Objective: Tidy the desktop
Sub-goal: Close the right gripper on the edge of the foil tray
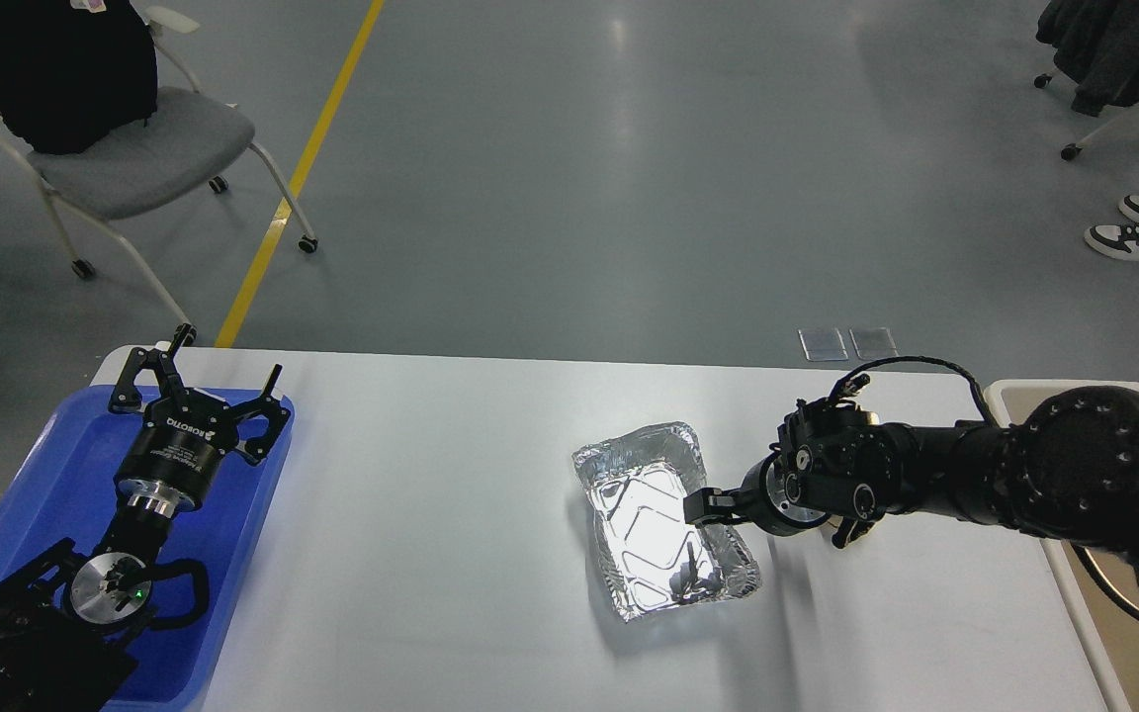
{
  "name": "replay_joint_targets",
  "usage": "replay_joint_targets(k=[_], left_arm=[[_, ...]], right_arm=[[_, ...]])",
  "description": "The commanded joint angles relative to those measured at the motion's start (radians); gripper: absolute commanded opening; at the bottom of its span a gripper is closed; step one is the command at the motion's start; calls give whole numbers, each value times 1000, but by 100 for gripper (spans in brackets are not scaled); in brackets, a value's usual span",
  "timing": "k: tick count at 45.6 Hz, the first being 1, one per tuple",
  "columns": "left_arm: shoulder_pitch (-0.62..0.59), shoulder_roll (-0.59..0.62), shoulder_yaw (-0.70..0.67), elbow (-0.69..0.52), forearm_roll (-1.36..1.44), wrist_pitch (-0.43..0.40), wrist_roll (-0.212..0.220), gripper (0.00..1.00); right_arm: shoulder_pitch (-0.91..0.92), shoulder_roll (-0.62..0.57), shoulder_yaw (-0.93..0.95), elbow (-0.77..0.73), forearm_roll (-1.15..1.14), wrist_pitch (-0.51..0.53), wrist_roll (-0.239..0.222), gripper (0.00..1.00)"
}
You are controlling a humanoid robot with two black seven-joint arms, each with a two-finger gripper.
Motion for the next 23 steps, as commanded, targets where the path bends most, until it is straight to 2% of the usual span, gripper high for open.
replay_joint_targets(k=[1,16,23], left_arm=[[0,0,0,0,0,0,0,99],[0,0,0,0,0,0,0,99],[0,0,0,0,0,0,0,99]], right_arm=[[-14,0,0,-7,-10,-18,8,99],[-34,0,3,-5,-21,-24,30,96],[-35,0,5,-5,-21,-24,54,83]])
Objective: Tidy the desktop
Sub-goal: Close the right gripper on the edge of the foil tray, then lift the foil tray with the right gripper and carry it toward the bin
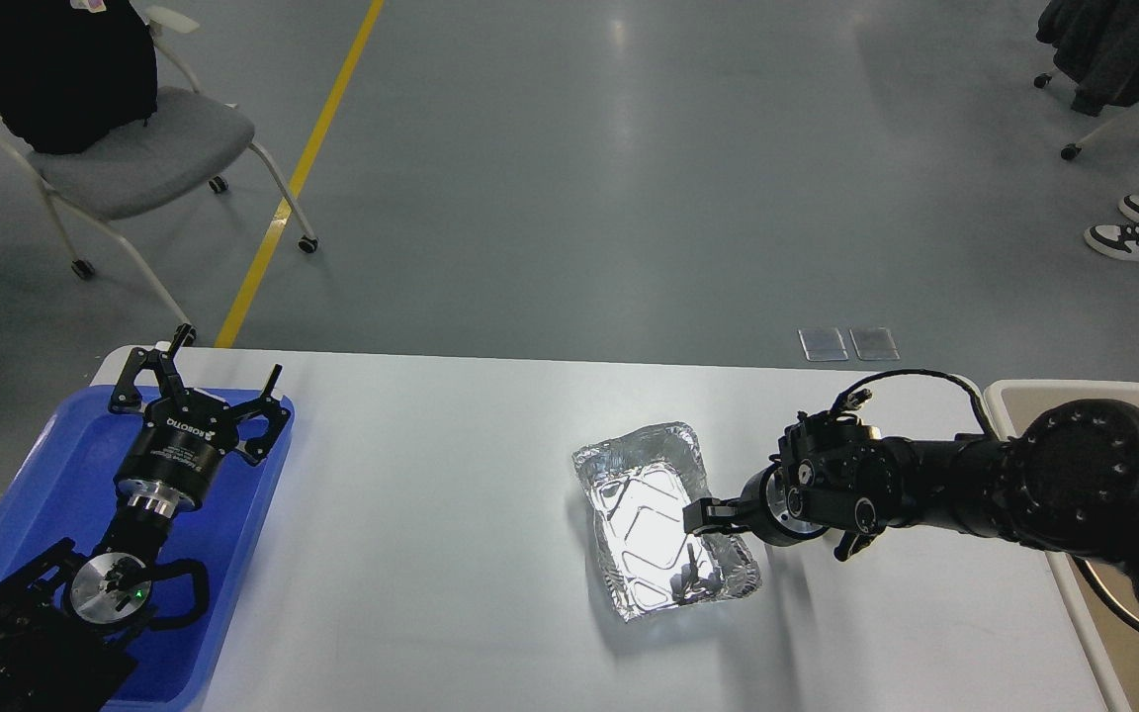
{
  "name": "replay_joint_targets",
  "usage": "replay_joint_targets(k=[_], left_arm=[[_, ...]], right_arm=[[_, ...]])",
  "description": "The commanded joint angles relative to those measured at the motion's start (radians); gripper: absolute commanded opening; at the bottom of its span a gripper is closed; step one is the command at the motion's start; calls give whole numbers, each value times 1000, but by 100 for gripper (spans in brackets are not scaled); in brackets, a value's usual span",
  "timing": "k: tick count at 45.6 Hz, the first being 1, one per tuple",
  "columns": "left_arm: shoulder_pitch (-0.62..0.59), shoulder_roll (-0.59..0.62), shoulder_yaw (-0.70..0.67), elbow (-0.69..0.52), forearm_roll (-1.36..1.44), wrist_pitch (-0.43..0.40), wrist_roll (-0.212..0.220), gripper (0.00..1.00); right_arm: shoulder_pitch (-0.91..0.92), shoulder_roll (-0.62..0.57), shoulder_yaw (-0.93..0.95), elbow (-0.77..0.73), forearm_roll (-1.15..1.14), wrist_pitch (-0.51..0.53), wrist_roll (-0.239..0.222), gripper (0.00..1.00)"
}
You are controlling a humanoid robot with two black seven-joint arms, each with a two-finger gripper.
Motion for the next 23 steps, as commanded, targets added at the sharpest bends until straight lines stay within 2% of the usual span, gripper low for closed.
replay_joint_targets(k=[1,4,10,13,17,23], left_arm=[[0,0,0,0,0,0,0,99],[0,0,0,0,0,0,0,99],[0,0,0,0,0,0,0,99],[0,0,0,0,0,0,0,99],[0,0,0,0,0,0,0,99],[0,0,0,0,0,0,0,99]], right_arm=[[-7,0,2,0,-3,-3,27,78],[-7,0,2,0,-3,-4,27,61],[-7,0,2,0,-4,-3,28,34],[-7,0,2,2,-3,-7,30,29],[-7,0,2,2,-3,-17,45,1],[-7,0,2,3,-4,-17,63,0]])
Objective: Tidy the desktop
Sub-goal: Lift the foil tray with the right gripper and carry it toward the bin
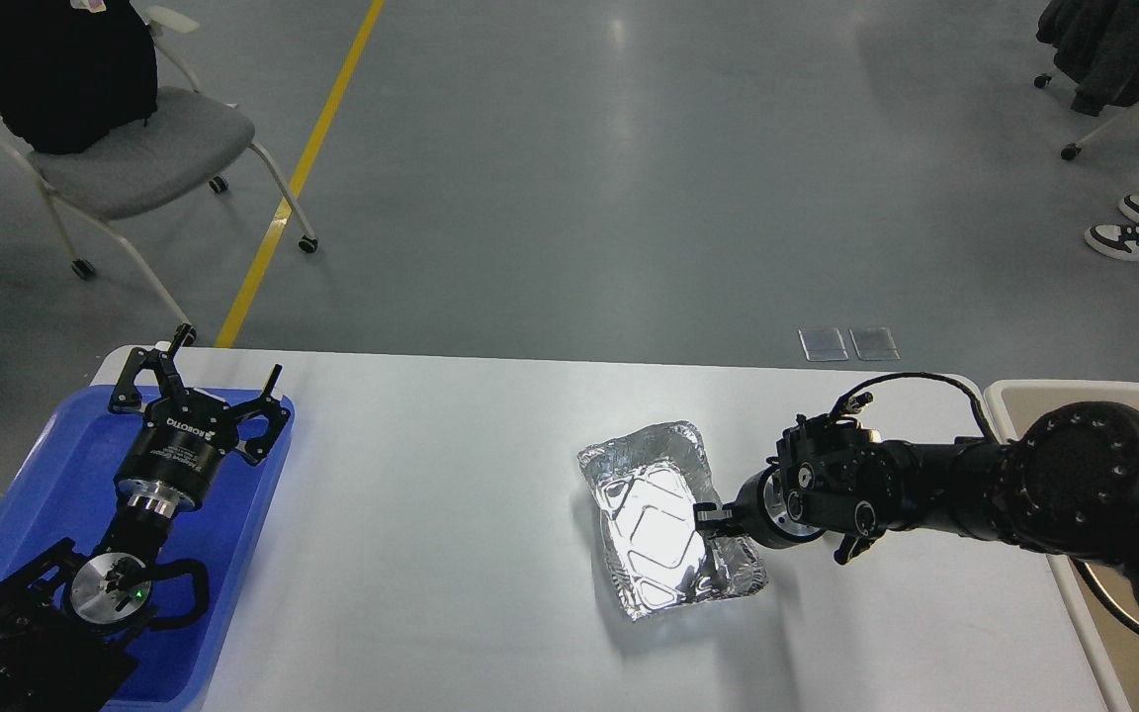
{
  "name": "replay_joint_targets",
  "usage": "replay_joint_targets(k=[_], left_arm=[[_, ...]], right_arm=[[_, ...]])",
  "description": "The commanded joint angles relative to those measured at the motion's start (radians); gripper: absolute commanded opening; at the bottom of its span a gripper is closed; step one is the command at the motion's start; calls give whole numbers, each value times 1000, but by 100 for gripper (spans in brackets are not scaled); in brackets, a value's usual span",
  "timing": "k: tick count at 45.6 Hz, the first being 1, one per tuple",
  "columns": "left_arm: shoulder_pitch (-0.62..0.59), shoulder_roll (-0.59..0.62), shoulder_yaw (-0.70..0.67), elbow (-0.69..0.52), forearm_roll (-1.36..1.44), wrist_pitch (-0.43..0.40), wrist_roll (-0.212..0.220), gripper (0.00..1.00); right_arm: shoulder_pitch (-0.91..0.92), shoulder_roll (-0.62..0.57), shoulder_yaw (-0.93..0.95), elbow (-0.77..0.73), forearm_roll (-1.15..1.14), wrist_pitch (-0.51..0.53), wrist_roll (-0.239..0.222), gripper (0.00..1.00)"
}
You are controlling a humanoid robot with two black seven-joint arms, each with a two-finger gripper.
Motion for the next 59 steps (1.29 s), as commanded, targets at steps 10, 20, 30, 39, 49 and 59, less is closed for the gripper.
replay_joint_targets(k=[10,20,30,39,49,59], left_arm=[[0,0,0,0,0,0,0,99],[0,0,0,0,0,0,2,99],[0,0,0,0,0,0,2,99],[2,0,0,0,0,0,2,99],[3,2,-3,0,0,0,3,99],[6,5,-6,0,0,0,3,99]], right_arm=[[1,0,0,9,-1,-6,53,0],[15,0,2,22,19,6,59,0],[102,0,-4,101,25,11,60,0],[288,0,-23,232,109,96,60,0],[531,-57,-121,428,117,155,60,0],[784,-158,-192,600,119,230,60,0]])
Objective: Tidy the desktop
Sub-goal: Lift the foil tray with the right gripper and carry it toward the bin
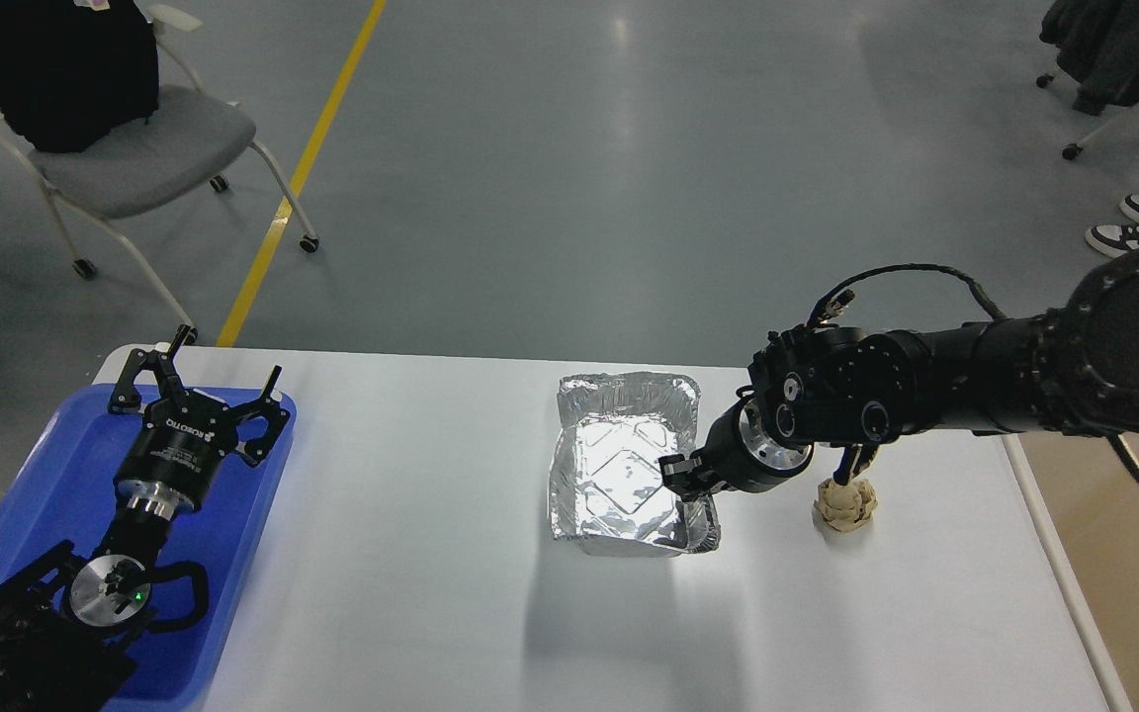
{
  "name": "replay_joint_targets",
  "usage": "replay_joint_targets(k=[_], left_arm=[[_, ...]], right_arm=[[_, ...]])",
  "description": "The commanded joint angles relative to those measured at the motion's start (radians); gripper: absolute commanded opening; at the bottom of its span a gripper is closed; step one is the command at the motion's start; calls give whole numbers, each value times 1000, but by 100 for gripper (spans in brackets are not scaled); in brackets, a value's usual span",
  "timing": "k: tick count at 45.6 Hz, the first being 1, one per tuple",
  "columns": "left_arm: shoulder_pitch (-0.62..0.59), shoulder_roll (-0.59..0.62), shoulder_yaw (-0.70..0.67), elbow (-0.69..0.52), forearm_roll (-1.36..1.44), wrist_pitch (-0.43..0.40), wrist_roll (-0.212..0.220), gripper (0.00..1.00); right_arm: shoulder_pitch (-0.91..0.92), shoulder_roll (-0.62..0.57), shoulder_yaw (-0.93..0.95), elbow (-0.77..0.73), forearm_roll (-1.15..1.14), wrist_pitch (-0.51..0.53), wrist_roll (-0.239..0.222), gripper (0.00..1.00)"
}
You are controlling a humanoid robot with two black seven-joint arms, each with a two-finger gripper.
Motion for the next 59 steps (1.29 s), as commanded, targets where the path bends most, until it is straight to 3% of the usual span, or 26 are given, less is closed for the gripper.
replay_joint_targets(k=[1,21,36,45,52,59], left_arm=[[3,3,-3,0,0,0,0,99],[4,3,-4,0,0,0,0,99],[-1,-1,2,0,0,0,-3,99],[-1,-1,0,0,0,0,-3,99],[-1,-1,2,0,0,0,-3,99],[-1,-1,2,0,0,0,-3,99]], right_arm=[[289,-94,-85,196,10,90,-1,0],[641,-206,-176,302,3,265,-4,0],[806,-456,-306,299,-65,337,-10,0],[761,-666,-381,126,-169,307,-12,0],[560,-824,-354,-89,-266,207,-7,0],[337,-939,-202,-267,-275,188,-3,0]])
